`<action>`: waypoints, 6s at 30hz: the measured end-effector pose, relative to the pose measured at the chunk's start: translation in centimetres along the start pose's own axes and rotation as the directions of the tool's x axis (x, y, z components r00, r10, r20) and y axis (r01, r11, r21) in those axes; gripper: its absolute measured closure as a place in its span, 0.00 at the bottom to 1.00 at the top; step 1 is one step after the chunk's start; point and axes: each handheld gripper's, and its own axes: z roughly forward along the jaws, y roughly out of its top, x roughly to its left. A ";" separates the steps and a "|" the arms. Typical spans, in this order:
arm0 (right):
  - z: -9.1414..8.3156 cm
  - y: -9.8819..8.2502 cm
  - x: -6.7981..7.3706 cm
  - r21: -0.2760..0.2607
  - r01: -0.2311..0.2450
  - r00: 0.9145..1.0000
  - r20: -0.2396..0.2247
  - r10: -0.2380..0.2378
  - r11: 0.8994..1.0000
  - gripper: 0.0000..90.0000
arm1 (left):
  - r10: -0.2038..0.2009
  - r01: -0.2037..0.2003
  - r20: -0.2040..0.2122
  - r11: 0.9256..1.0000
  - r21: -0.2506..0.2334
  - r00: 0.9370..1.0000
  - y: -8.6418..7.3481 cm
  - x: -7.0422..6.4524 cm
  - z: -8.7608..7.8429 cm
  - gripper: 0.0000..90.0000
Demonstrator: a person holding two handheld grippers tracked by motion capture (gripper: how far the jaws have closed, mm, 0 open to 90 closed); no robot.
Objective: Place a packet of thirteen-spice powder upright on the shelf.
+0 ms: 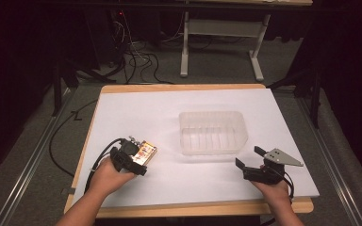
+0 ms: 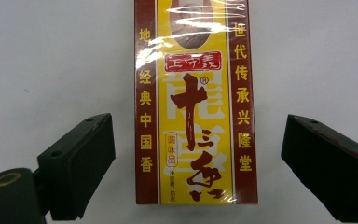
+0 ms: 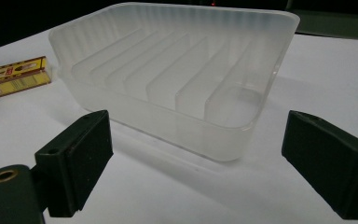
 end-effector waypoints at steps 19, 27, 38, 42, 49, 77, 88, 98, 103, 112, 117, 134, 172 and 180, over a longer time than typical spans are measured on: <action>-0.4 -0.1 0.3 0.015 0.023 1.000 -0.005 -0.023 1.000 0.11 | 0.039 -0.049 0.054 0.982 0.181 0.998 1.8 0.5 1.3 0.25; -0.3 -0.1 0.1 0.015 0.012 1.000 -0.002 -0.012 1.000 0.11 | 0.032 -0.039 0.044 0.983 0.179 0.999 1.8 0.7 1.4 0.34; -0.3 -0.1 0.1 0.012 0.010 1.000 0.000 -0.010 1.000 0.12 | 0.031 -0.034 0.034 0.993 0.111 0.999 1.1 0.2 0.9 0.36; -0.3 -0.2 0.1 0.015 0.009 1.000 -0.001 -0.009 1.000 0.12 | 0.016 -0.019 0.057 0.998 0.060 0.998 0.7 -0.1 0.4 0.36; -0.4 -0.2 0.1 0.015 0.013 1.000 0.003 -0.013 1.000 0.12 | 0.002 -0.001 0.093 1.000 -0.013 0.996 0.1 -0.8 -0.2 0.36; -0.2 0.0 1.0 -0.009 0.021 0.999 -0.028 -0.021 1.000 0.15 | 0.001 0.049 0.104 0.879 -0.475 0.995 -2.8 -5.9 -2.8 0.36; 0.1 1.0 2.0 -0.012 -0.032 0.999 -0.040 0.031 0.999 0.17 | 0.035 0.011 0.077 0.848 -0.531 0.996 -3.0 -7.5 -2.9 0.36; 1.4 4.2 3.8 -0.006 0.034 0.999 -0.028 -0.035 0.999 0.23 | 0.036 0.024 0.096 0.832 -0.555 0.995 -2.9 -7.9 -3.2 0.36; 1.4 4.9 4.3 -0.084 0.025 0.998 -0.051 -0.029 0.996 0.27 | 0.054 -0.002 0.074 0.820 -0.572 0.996 -3.0 -8.5 -3.3 0.36; 0.8 3.7 3.4 -0.069 -0.066 0.992 -0.111 0.058 0.995 0.25 | 0.099 -0.053 0.043 0.797 -0.602 0.994 -1.4 -10.4 -4.2 0.36; 0.7 3.6 3.0 -0.071 -0.085 0.991 -0.110 0.077 0.994 0.21 | 0.128 -0.067 0.054 0.783 -0.618 0.990 0.4 -11.6 -4.1 0.36; 0.8 4.5 5.5 -0.101 -0.066 0.985 -0.167 0.049 0.993 0.19 | 0.159 -0.081 0.076 0.793 -0.604 0.984 0.0 -13.9 -1.8 0.36; 2.8 3.4 8.1 0.015 -0.158 0.925 -0.347 0.153 0.987 0.35 | 0.200 -0.142 0.032 0.789 -0.598 0.979 -0.2 -16.5 -0.9 0.36; 3.3 3.1 7.8 0.040 -0.183 0.905 -0.383 0.184 0.982 0.43 | 0.189 -0.134 0.030 0.791 -0.598 0.981 -0.2 -16.4 -0.7 0.36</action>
